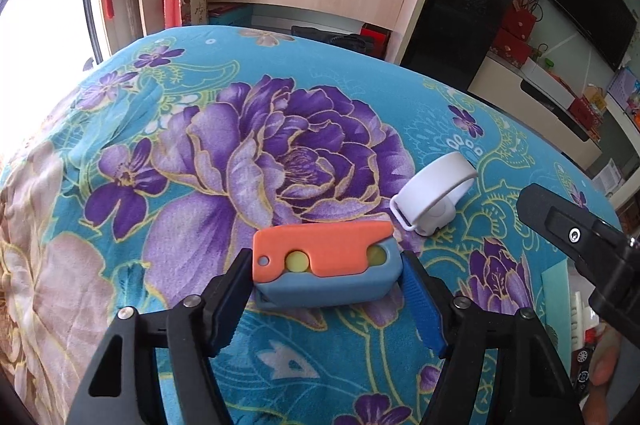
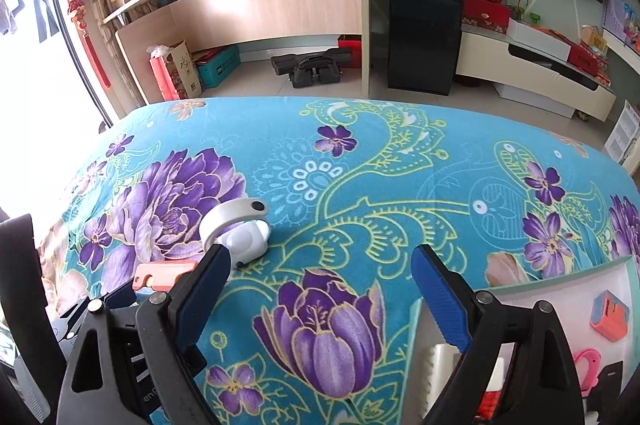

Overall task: Organize rigid objects
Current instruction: 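Grasp the orange-and-blue block with the left gripper while the right gripper grasps the white ring toy, then carry the white ring toy and orange-and-blue block over the tray with both grippers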

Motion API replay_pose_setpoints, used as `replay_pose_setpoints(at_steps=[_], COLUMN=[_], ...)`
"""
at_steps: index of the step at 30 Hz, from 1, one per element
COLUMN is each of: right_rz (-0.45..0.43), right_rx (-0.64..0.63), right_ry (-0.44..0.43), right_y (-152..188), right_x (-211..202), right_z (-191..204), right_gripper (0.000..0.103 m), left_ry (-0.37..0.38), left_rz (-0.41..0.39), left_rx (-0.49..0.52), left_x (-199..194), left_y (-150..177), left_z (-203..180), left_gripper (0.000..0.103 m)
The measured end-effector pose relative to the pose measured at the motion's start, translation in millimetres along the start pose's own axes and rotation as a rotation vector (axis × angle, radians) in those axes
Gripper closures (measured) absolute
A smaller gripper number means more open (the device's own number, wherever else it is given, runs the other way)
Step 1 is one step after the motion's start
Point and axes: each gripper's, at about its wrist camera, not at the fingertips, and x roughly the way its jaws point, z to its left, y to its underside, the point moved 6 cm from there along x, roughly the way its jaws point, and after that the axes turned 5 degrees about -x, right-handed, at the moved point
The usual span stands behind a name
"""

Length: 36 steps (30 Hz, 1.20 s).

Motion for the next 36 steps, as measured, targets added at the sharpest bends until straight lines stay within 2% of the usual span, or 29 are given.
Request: replay_pose_setpoints(at_steps=[4, 8, 13, 18, 20, 22, 31, 36], right_rz=[0.007, 0.034, 0.072, 0.096, 0.099, 0.097, 0.064, 0.035], right_rx=[-0.020, -0.047, -0.028, -0.025, -0.025, -0.020, 0.020, 0.038], right_ry=[-0.059, -0.091, -0.138, -0.137, -0.135, -0.144, -0.113, -0.071], right_y=[-8, -9, -8, -7, -7, -8, 3, 16], right_x=[12, 29, 51, 65, 67, 66, 43, 14], right_z=[18, 35, 47, 50, 51, 52, 38, 23], right_gripper=[0.011, 0.011, 0.012, 0.022, 0.035, 0.044, 0.044, 0.044], left_ry=[-0.055, -0.064, -0.062, -0.060, -0.062, -0.064, -0.035, -0.032], left_rz=[-0.010, -0.008, -0.002, 0.002, 0.003, 0.004, -0.004, -0.021], left_rx=[-0.055, -0.099, -0.099, -0.100, -0.097, -0.093, -0.092, -0.040], left_x=[-6, -9, -8, -8, -8, -8, -17, -30], left_y=[-2, -2, -2, -2, -2, -1, -1, 3], left_z=[21, 36, 37, 36, 36, 35, 28, 14], left_gripper=[0.028, 0.028, 0.028, 0.029, 0.029, 0.029, 0.029, 0.029])
